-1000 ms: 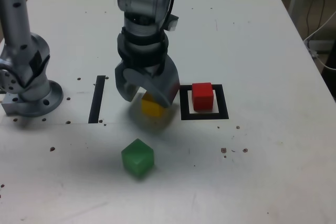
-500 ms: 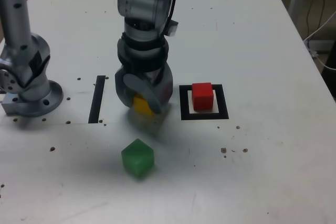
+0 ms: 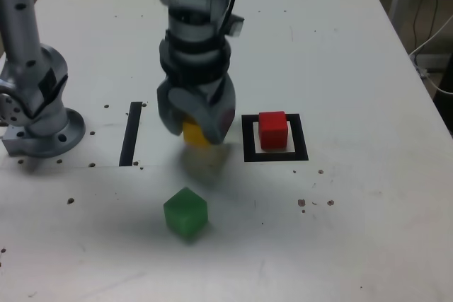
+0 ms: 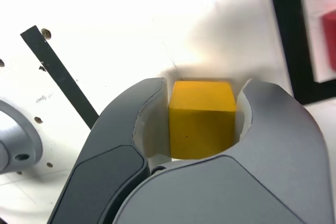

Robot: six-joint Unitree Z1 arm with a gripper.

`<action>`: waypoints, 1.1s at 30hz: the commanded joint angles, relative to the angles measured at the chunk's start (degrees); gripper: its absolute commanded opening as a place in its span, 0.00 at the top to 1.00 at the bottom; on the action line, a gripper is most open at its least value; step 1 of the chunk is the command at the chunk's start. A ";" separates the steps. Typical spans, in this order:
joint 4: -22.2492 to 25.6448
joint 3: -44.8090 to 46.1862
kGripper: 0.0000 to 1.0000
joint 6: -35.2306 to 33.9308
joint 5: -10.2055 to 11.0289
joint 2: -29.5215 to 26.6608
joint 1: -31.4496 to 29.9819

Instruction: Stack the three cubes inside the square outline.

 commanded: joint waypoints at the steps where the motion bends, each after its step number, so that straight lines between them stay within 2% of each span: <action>1: 2.82 -3.05 0.88 -0.72 0.01 -0.78 0.30; 6: 8.41 -9.56 0.88 -3.59 -1.18 -0.01 1.71; 13: 12.56 -18.48 0.88 -8.16 -2.64 2.94 2.48; 21: 13.64 -24.96 0.88 -9.28 -4.64 8.67 5.48; 33: 13.79 -26.80 0.88 -8.39 -4.32 12.25 8.60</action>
